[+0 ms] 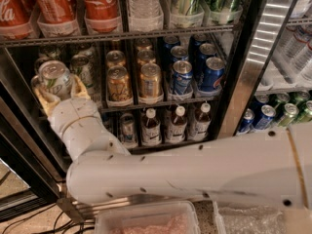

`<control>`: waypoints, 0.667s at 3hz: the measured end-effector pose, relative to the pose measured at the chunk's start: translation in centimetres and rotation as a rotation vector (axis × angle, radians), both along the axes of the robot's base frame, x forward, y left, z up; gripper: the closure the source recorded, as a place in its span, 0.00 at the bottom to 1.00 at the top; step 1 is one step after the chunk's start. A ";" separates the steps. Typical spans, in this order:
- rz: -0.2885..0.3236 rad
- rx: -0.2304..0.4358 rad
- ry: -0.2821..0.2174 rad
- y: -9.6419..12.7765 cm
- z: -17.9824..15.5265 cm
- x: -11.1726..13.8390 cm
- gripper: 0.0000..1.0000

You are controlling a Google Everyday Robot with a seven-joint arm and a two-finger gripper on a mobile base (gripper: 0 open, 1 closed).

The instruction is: Pick 7up can from middle shelf of fridge

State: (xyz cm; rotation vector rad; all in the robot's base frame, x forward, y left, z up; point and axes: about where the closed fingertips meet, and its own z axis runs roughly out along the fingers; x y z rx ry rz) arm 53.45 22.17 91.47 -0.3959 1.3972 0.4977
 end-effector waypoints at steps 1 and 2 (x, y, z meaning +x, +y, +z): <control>0.043 0.026 0.075 -0.7 -1.1 -3.3 1.00; 0.048 0.030 0.132 -2.3 -2.0 -5.6 1.00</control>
Offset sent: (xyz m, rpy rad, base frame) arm -0.0804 -0.0476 -0.0363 0.0364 0.2124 0.0472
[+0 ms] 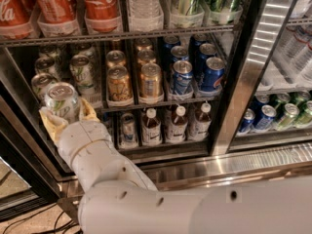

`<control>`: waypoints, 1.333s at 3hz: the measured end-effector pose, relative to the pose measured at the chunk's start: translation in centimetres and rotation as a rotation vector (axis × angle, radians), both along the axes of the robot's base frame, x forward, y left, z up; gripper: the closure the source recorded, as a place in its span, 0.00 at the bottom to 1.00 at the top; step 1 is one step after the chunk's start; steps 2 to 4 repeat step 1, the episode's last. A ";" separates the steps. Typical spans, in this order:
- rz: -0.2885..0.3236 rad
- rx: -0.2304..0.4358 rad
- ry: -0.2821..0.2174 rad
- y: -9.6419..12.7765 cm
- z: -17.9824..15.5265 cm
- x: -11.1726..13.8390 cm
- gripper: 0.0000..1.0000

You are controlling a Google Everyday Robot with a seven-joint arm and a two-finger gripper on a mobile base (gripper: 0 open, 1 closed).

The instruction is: Pick 7up can from middle shelf of fridge

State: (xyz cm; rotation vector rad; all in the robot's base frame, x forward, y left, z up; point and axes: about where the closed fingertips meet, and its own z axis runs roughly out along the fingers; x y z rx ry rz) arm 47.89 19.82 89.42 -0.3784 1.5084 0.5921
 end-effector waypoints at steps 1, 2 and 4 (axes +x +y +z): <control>0.011 -0.002 0.040 -1.2 -0.3 -2.1 1.00; 0.011 -0.002 0.040 -1.2 -0.3 -2.1 1.00; 0.011 -0.002 0.040 -1.2 -0.3 -2.1 1.00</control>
Offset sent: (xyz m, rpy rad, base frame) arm 0.0000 0.0000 0.0000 0.0000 0.0000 0.0000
